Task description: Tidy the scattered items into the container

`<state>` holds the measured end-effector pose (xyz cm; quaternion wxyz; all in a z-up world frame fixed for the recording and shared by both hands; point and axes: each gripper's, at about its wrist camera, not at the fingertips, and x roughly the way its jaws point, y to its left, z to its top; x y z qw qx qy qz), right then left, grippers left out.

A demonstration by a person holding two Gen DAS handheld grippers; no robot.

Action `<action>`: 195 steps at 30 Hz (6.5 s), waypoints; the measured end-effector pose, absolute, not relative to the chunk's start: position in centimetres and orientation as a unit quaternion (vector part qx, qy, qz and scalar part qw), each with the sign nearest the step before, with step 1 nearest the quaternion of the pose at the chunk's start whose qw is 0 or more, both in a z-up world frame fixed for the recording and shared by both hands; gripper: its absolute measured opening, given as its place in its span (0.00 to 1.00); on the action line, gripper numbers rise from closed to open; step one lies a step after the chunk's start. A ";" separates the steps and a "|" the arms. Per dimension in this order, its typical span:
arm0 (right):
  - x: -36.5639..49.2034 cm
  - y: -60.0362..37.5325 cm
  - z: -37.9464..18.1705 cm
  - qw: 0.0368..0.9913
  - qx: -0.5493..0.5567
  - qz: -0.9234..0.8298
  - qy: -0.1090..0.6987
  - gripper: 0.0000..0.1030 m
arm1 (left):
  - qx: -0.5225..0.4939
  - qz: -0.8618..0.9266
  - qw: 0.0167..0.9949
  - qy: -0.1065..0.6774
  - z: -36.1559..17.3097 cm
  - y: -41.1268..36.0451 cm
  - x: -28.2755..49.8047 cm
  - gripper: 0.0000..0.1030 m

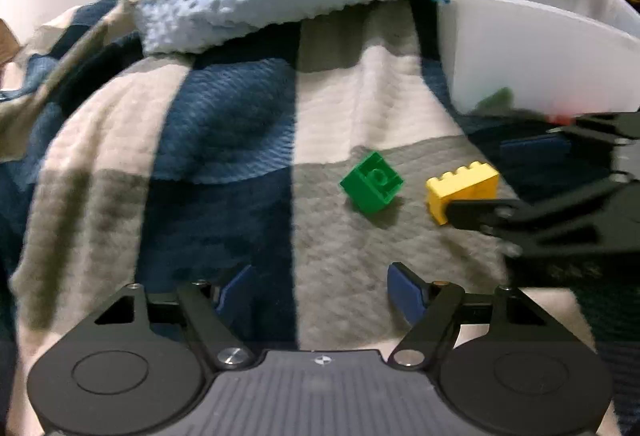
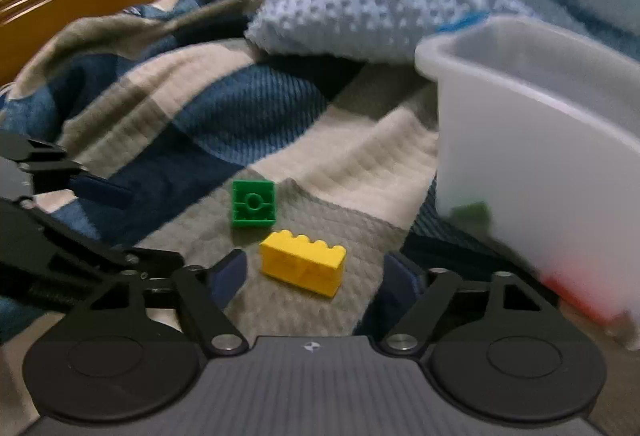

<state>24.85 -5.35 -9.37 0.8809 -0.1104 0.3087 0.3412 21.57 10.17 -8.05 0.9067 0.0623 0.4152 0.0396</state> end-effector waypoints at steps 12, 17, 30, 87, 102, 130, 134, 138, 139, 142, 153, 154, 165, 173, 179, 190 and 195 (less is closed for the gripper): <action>25.2 -6.3 -9.5 0.877 -0.132 0.339 0.315 0.34 | 0.062 0.015 0.912 0.405 -8.3 8.6 23.9 0.75; 25.3 -8.8 -9.1 0.889 -0.117 0.302 0.323 0.34 | 0.084 0.004 0.916 0.392 -8.3 6.9 25.2 0.75; 24.5 -10.9 -9.5 0.896 -0.112 0.283 0.324 0.34 | 0.102 0.013 0.916 0.388 -8.4 6.4 26.3 0.29; 18.8 -15.2 -3.5 0.927 -0.093 0.251 0.264 0.34 | 0.132 0.026 0.941 0.309 -2.6 2.6 21.3 0.32; 20.0 -18.9 2.4 0.951 -0.068 0.213 0.214 0.34 | 0.173 -0.002 0.953 0.249 3.9 -2.2 21.0 0.32; 29.7 -22.6 1.8 0.956 -0.056 0.174 0.231 0.34 | 0.177 -0.026 0.953 0.243 4.8 -8.2 32.5 0.33; 30.0 -23.1 1.4 0.957 -0.040 0.165 0.236 0.47 | 0.184 -0.027 0.949 0.255 3.5 -8.7 33.4 0.33; 29.7 -24.0 1.6 0.960 -0.018 0.157 0.230 0.70 | 0.179 -0.020 0.948 0.264 2.8 -8.8 34.1 0.62; 29.4 -24.1 1.7 0.961 -0.017 0.157 0.225 0.70 | 0.181 -0.016 0.948 0.262 2.7 -8.9 34.2 0.71; 28.9 -24.7 2.1 0.967 -0.011 0.146 0.209 0.70 | 0.187 0.000 0.949 0.255 2.6 -9.1 34.1 0.81; 27.2 -24.5 2.9 0.972 -0.017 0.145 0.184 0.70 | 0.171 -0.014 0.950 0.261 3.1 -8.7 32.9 0.82; 27.0 -24.4 2.9 0.972 -0.017 0.145 0.184 0.70 | 0.170 -0.015 0.950 0.261 3.2 -8.6 32.6 0.82; 25.0 -23.0 3.6 0.971 -0.029 0.152 0.180 0.86 | 0.162 -0.020 0.950 0.266 4.0 -8.0 30.3 0.82; 23.7 -22.8 3.5 0.972 -0.026 0.144 0.184 0.92 | 0.128 -0.026 0.953 0.272 4.0 -7.2 28.7 0.82; 23.5 -22.9 4.5 0.974 -0.029 0.141 0.178 0.94 | 0.085 -0.033 0.960 0.267 5.4 -6.4 28.2 0.88; 23.2 -23.6 5.1 0.981 -0.026 0.107 0.161 0.95 | 0.117 -0.015 0.962 0.246 5.7 -7.2 27.6 0.91; 23.5 -24.4 5.1 0.983 -0.012 0.092 0.161 0.95 | 0.149 0.003 0.955 0.257 5.5 -8.4 27.9 0.91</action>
